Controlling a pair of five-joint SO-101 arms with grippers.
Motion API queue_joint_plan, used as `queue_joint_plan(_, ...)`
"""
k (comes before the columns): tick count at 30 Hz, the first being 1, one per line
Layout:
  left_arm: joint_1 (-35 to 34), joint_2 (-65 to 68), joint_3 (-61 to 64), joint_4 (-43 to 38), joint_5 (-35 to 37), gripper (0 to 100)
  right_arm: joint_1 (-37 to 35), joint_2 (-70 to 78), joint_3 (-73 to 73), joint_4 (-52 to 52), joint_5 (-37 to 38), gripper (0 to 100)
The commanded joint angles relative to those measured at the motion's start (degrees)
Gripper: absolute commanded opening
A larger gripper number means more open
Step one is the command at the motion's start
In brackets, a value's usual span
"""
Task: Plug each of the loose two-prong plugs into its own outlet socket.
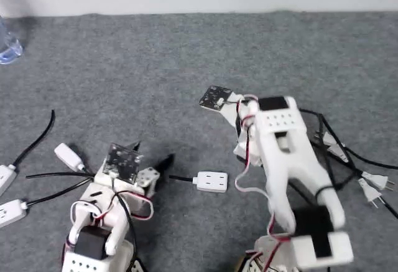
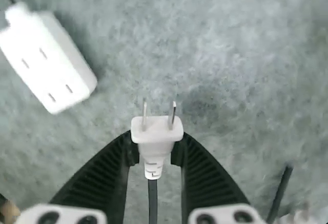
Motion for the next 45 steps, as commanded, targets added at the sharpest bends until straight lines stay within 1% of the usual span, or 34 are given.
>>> queue_joint_plan(1,6.24,0.00,-1.36,-5.80,12.57,33,-0.48,-8.48,5.10,-3.38,-3.78,0.8)
queue_joint_plan(3,8.62,-0.26,1.54,-8.44,14.51,33,-0.66,-11.91,7.74,-3.30,-3.78,0.8)
queue_joint_plan(6,10.20,-0.26,4.70,-11.60,12.92,33,-3.74,-17.27,10.99,-2.42,-2.90,0.8)
queue_joint_plan(8,10.37,0.00,5.23,-11.96,12.40,33,-7.60,-21.23,12.04,-0.75,-1.93,0.8)
queue_joint_plan(13,9.93,-0.09,5.23,-12.04,12.57,33,-17.80,-29.49,11.69,4.00,-2.20,0.8)
queue_joint_plan(17,9.93,-0.09,5.23,-11.96,12.57,33,-22.37,-32.92,11.60,6.29,-4.84,0.8)
queue_joint_plan(26,9.85,-0.26,5.23,-11.87,12.31,33,-23.34,-34.59,5.98,11.56,-6.15,0.8)
queue_joint_plan(31,9.85,-0.35,5.23,-10.73,12.22,33,-23.34,-34.42,5.71,11.12,-5.89,0.8)
queue_joint_plan(34,9.76,-0.44,4.79,-10.73,12.75,33,-22.20,-34.33,7.12,8.13,-5.71,0.8)
queue_joint_plan(37,7.12,-0.44,2.07,-10.55,17.14,33,-21.32,-32.57,9.41,4.88,-5.63,0.8)
queue_joint_plan(40,6.33,-0.44,0.40,-8.00,16.18,33,-21.14,-29.05,10.11,2.95,-4.84,0.8)
queue_joint_plan(45,6.33,-0.44,0.48,-7.65,15.65,33,-21.41,-24.92,8.53,0.04,-4.92,0.8)
